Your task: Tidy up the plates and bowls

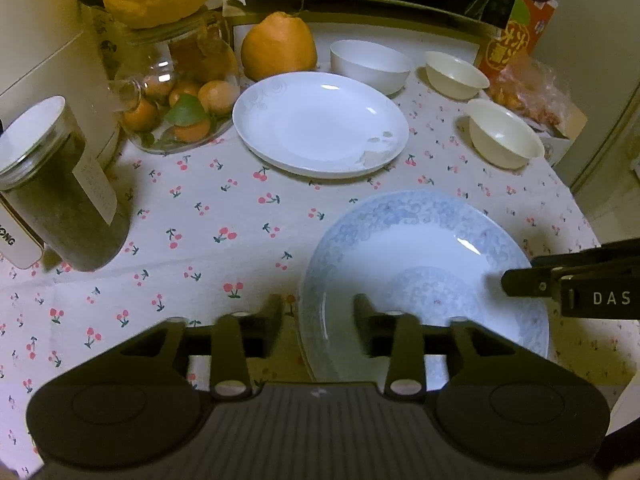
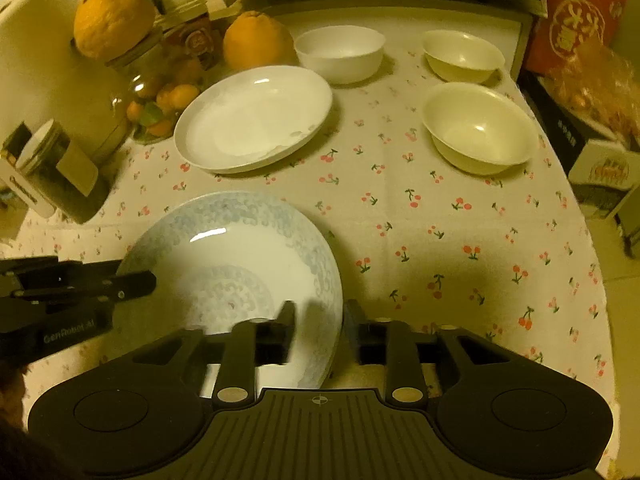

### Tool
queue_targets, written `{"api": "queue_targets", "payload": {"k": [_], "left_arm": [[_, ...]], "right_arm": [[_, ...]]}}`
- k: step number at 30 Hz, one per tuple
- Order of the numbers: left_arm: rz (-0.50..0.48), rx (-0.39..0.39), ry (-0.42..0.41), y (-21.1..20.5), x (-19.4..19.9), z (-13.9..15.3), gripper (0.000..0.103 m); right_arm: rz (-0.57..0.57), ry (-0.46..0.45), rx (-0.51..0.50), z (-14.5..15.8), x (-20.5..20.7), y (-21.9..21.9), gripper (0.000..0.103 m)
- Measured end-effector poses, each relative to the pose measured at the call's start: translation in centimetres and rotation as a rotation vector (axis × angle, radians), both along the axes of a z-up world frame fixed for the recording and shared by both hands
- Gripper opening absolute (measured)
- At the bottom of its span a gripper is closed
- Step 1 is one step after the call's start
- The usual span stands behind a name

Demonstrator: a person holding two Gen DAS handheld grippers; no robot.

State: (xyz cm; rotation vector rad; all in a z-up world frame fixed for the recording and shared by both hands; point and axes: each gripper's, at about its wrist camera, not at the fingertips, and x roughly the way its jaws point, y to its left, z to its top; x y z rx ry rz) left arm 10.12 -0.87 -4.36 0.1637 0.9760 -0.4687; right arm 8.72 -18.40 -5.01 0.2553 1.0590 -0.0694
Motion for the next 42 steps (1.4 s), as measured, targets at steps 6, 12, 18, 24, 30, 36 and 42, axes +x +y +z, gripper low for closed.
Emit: {"api": "queue_targets", "payload": {"k": [6,12,18,24,30,36,42], "left_arm": [[0.038,-0.021,-0.020,0.2,0.3,0.8,0.076],[0.100,-0.022,-0.043,0.3,1.4,1.7,0.095],[0.192,-0.021,-0.043,0.4,3.2,3.4,0.102],[0.258,-0.044,-0.063,0.3,5.4,4.3,0.103],[0.325,-0.095,-0.036,0.9,7.6,2.8,0.103],[0.368,-0.153,-0.047,1.2,9.4,0.2,0.102],[0.351,-0.234,-0.074,0.6,10.6,-1.2,0.089]], "right_arm": [[-0.057,-0.006,0.066,0.4,0.1,-1.4,0.065],[-0.119,-0.027,0.138,1.8,0.7,-2.9,0.083],[-0.137,-0.032,0.188,3.8,3.0,-3.6,0.089],[-0.121,-0.065,0.169,4.7,6.0,-3.5,0.093],[-0.130,-0.071,0.205,3.6,8.9,-4.2,0.093],[-0.122,-0.100,0.265,0.7,10.6,-4.9,0.094],[-0.123,-0.161,0.285,-1.3,12.6,-5.0,0.094]]}}
